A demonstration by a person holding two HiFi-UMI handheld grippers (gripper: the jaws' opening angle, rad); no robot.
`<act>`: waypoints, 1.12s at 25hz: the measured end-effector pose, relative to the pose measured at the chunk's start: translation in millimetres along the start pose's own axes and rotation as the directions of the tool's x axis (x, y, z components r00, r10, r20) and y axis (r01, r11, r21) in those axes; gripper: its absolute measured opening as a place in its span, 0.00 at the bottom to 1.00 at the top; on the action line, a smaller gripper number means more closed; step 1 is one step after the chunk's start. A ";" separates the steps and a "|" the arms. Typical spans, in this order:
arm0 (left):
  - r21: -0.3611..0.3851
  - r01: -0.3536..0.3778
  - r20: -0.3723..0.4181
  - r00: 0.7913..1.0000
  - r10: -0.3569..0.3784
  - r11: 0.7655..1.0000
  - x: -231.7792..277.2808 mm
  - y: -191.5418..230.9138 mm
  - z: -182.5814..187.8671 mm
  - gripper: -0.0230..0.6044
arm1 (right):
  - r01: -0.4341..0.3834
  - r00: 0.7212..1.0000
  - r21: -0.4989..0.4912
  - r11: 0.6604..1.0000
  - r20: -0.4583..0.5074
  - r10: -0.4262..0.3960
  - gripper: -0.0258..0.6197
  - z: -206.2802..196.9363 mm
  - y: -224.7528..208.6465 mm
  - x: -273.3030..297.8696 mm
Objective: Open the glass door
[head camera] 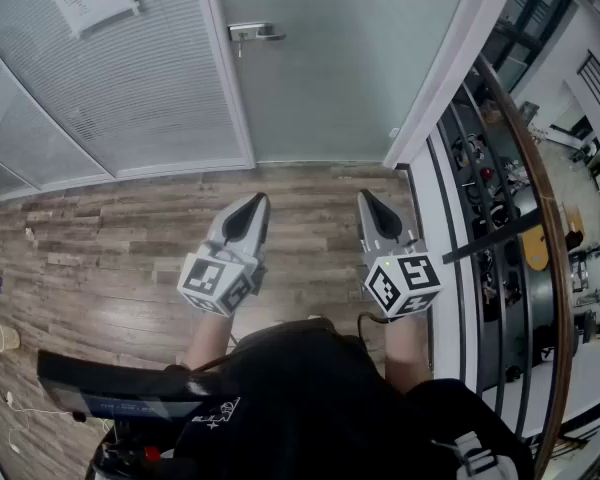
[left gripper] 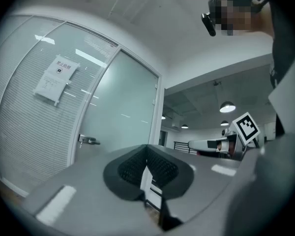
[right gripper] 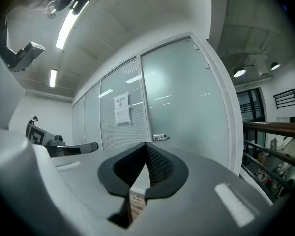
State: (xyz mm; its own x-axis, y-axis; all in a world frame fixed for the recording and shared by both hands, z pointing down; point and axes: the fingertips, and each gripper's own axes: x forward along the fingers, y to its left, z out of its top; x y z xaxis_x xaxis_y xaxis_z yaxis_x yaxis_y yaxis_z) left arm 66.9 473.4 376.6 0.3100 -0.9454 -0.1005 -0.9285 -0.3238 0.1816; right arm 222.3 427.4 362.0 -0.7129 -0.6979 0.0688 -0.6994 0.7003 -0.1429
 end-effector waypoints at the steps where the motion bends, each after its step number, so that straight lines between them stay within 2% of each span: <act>1: 0.004 0.004 0.000 1.000 -0.004 1.000 0.7 -0.9 0.3 0.04 | -0.002 1.000 -0.001 1.000 0.002 0.002 0.04 0.4 0.1 0.3; 20: 0.035 0.003 -0.018 1.000 -0.002 0.999 8.8 -11.8 -2.0 0.04 | -0.039 0.999 0.020 0.999 0.021 0.039 0.04 1.3 -8.4 0.1; 25: 0.008 -0.006 0.008 1.000 0.006 1.000 10.4 -13.5 -2.2 0.04 | -0.054 0.998 0.043 0.998 0.027 0.052 0.04 -1.8 -14.6 -1.7; 28: 0.030 0.000 -0.004 1.000 0.000 1.000 15.2 -18.6 -2.7 0.04 | -0.062 0.998 0.031 0.998 0.019 0.061 0.04 -1.6 -17.7 -2.4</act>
State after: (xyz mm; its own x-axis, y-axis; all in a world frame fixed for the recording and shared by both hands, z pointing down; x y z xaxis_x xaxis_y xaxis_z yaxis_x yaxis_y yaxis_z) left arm 89.5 464.9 374.4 0.3110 -0.9455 -0.0967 -0.9341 -0.3229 0.1525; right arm 236.3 416.9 366.0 -0.7532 -0.6565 0.0412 -0.6521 0.7370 -0.1775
